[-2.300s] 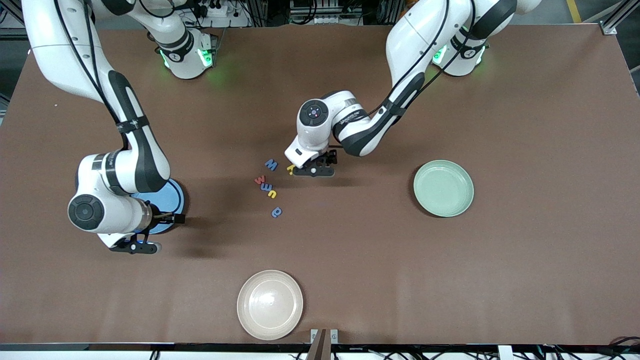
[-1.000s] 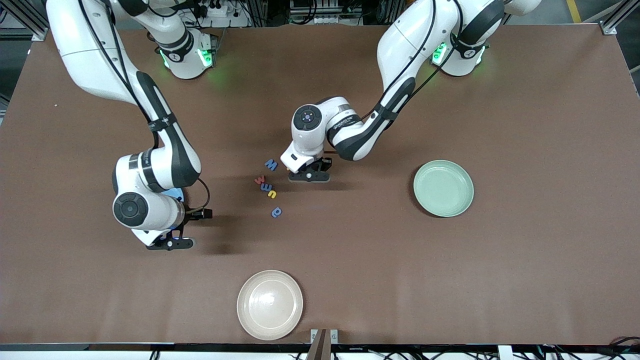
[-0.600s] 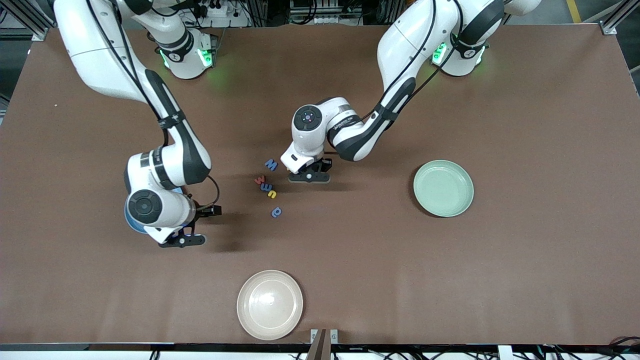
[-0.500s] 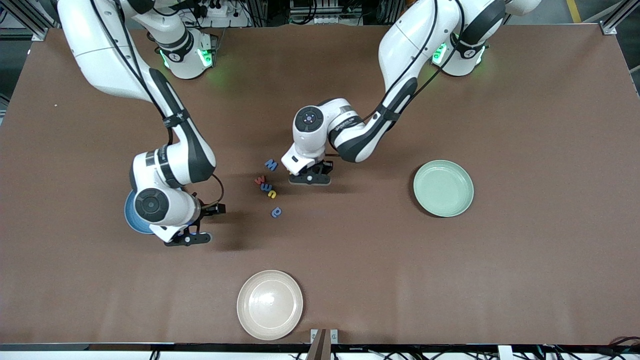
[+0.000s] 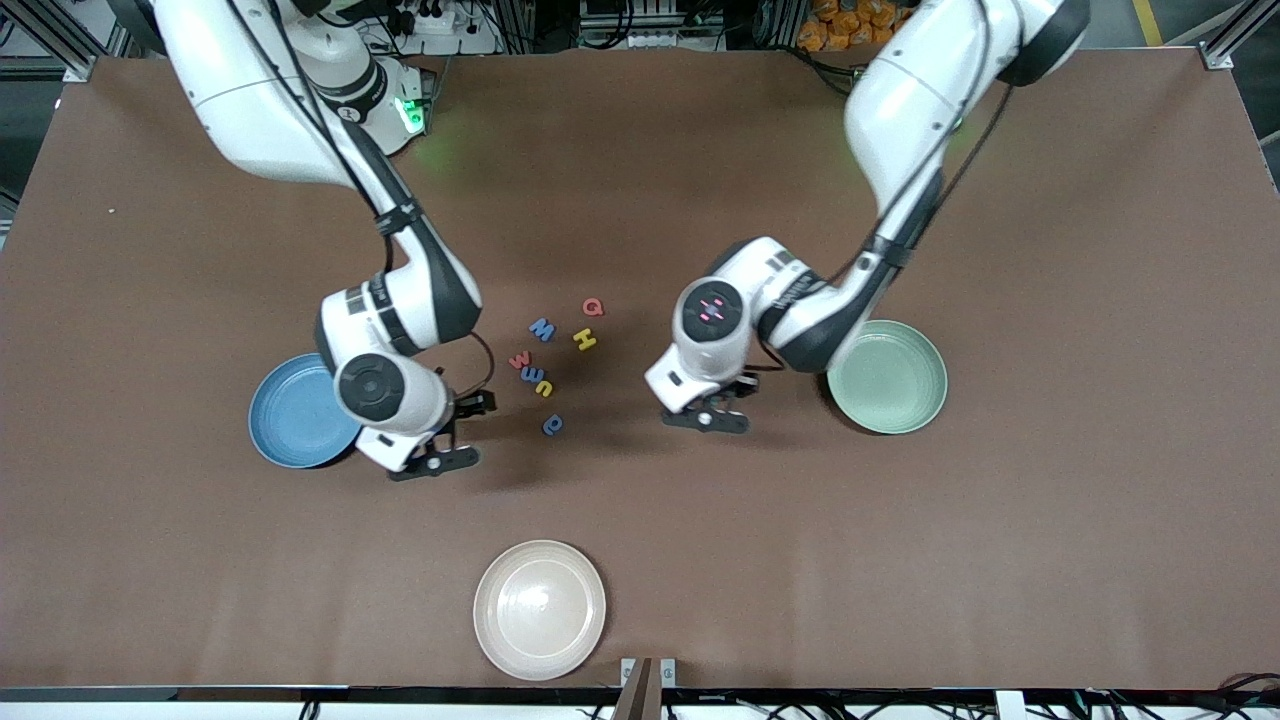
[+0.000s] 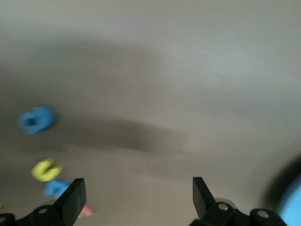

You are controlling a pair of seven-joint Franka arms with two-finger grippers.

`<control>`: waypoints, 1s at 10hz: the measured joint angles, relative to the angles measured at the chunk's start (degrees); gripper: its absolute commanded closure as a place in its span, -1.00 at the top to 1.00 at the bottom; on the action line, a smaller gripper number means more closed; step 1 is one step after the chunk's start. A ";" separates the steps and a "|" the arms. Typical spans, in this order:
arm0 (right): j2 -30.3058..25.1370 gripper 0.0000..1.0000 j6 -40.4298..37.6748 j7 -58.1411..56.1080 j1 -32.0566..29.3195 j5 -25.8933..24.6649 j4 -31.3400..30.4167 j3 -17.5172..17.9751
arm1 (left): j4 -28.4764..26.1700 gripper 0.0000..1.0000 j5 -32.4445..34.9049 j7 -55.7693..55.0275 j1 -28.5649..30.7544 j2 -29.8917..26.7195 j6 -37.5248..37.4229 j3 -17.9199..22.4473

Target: Sort upper and lower case letters into plates

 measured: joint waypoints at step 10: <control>1.82 1.00 18.19 -26.26 6.89 -0.05 -9.15 -0.73 | -35.42 1.00 0.11 20.18 37.14 -15.57 15.54 -13.42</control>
